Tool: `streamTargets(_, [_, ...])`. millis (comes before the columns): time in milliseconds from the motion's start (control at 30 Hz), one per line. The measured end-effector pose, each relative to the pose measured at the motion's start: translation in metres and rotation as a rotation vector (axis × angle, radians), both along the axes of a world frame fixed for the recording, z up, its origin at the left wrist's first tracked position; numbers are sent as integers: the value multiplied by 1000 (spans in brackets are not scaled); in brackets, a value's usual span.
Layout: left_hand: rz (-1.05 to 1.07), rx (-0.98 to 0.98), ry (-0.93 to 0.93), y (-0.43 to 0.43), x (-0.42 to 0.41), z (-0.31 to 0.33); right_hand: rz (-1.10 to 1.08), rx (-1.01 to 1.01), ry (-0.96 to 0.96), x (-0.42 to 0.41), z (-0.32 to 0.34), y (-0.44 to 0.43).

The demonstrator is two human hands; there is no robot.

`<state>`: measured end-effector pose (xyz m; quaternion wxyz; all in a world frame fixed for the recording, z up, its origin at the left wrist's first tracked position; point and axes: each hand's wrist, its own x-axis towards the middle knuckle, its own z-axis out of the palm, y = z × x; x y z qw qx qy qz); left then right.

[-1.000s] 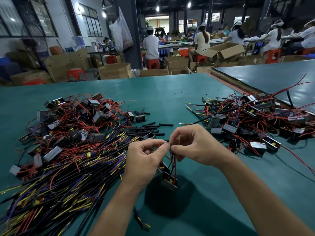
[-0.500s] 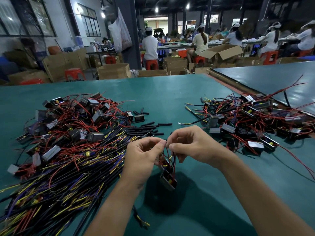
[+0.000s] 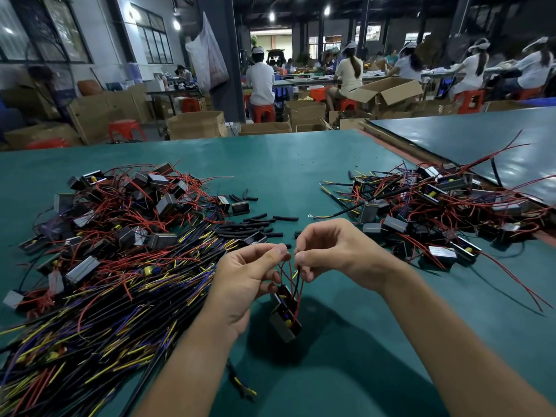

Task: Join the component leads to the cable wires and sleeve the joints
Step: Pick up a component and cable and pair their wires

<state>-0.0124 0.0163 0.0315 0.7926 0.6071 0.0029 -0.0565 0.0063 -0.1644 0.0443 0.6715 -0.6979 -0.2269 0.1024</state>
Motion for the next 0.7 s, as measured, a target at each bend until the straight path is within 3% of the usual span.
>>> streamTargets(167, [35,84,-88,-5,-4,0,-79,-24,-28,0,2,2])
streamTargets(567, [82,24,-58,-5,-3,0,-221,-96,-54,-2,7,10])
streamTargets(700, [87,25,-59,-5,-3,-1,-313,66,14,2,7,12])
